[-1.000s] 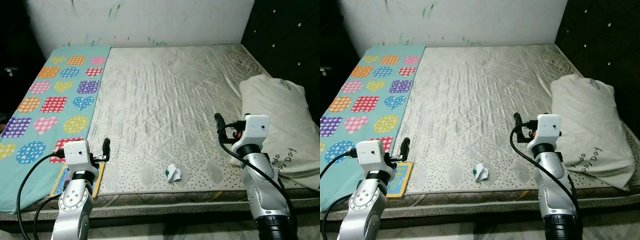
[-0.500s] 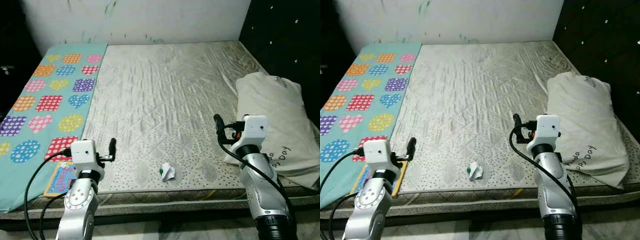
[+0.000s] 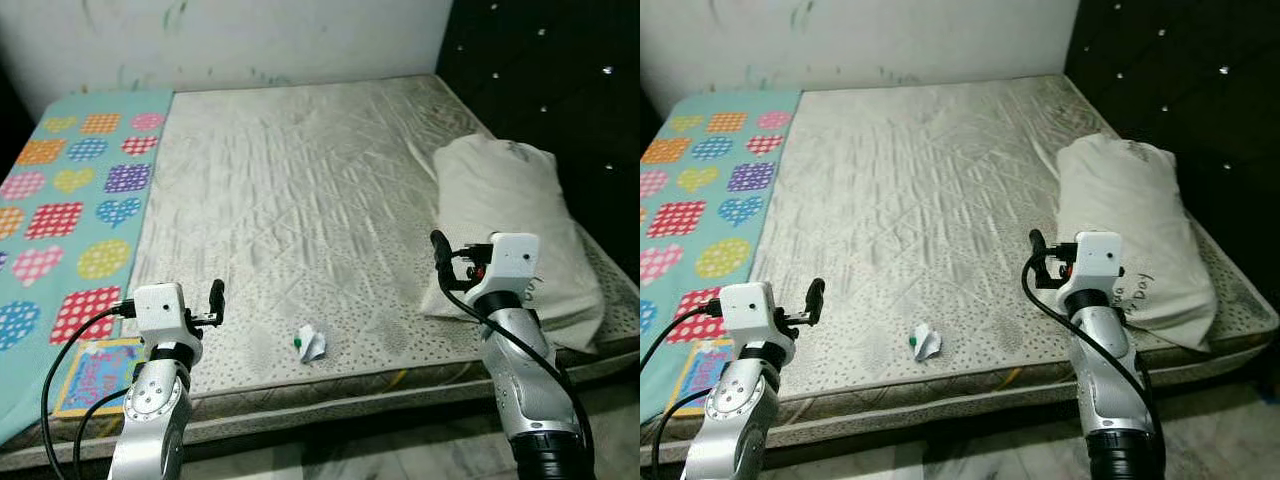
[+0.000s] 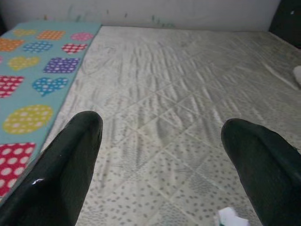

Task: Clean up the room

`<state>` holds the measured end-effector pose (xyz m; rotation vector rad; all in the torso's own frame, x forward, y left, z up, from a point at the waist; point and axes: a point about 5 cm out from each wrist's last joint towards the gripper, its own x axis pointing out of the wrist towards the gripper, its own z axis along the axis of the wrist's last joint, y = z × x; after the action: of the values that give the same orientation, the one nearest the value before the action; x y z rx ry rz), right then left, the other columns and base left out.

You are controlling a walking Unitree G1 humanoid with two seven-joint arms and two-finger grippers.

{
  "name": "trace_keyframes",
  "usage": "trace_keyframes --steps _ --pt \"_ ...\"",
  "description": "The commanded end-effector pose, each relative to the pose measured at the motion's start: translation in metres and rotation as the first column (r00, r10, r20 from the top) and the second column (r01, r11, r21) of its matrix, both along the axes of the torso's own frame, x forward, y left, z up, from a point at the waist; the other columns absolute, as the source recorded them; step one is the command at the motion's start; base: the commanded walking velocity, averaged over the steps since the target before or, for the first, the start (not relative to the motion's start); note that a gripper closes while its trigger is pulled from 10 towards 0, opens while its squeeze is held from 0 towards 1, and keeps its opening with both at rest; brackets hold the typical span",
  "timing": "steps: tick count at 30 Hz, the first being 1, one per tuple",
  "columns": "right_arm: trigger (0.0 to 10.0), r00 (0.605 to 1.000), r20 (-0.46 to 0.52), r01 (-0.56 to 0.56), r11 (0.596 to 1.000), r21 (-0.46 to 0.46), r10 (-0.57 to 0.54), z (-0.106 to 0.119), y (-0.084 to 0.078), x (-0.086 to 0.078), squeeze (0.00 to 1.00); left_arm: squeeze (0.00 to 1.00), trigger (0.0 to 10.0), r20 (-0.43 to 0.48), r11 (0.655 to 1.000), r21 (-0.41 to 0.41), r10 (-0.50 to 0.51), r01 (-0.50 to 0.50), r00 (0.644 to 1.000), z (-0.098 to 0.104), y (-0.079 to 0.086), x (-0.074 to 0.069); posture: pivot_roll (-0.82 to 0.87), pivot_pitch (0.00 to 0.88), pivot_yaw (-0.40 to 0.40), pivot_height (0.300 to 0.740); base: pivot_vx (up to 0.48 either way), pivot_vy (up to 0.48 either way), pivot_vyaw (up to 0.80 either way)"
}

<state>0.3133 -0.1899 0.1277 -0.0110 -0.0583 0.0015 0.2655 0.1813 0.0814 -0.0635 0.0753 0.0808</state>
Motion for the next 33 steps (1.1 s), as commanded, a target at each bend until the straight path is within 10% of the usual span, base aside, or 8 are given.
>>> trace_keyframes --steps 1,14,21,33 --pt "10.0 1.000 0.003 -0.006 1.000 -0.005 0.006 0.000 0.001 0.000 0.00 0.00 10.0 0.012 1.000 0.014 0.011 -0.012 1.000 0.002 0.004 -0.002 -0.13 0.055 0.012 0.740 0.000 0.000 0.00" --pt "10.0 1.000 -0.012 -0.012 0.999 -0.044 0.012 0.000 -0.001 -0.005 0.00 0.00 10.0 0.011 0.995 0.070 0.068 -0.069 0.998 0.004 0.022 -0.018 -0.13 0.060 0.015 0.740 0.000 0.000 0.00" --pt "10.0 0.991 -0.124 -0.049 0.995 -0.084 0.039 -0.020 -0.020 -0.033 0.00 0.00 10.0 -0.007 0.986 0.138 0.099 -0.097 0.995 0.012 0.040 -0.033 -0.13 0.063 0.015 0.740 0.000 0.000 0.00" --pt "10.0 0.987 -0.145 -0.069 0.997 0.021 0.071 -0.015 -0.005 -0.036 0.00 0.00 10.0 -0.007 0.994 0.081 0.070 -0.069 0.998 0.023 0.027 -0.030 -0.13 0.074 0.010 0.740 0.000 0.000 0.00"
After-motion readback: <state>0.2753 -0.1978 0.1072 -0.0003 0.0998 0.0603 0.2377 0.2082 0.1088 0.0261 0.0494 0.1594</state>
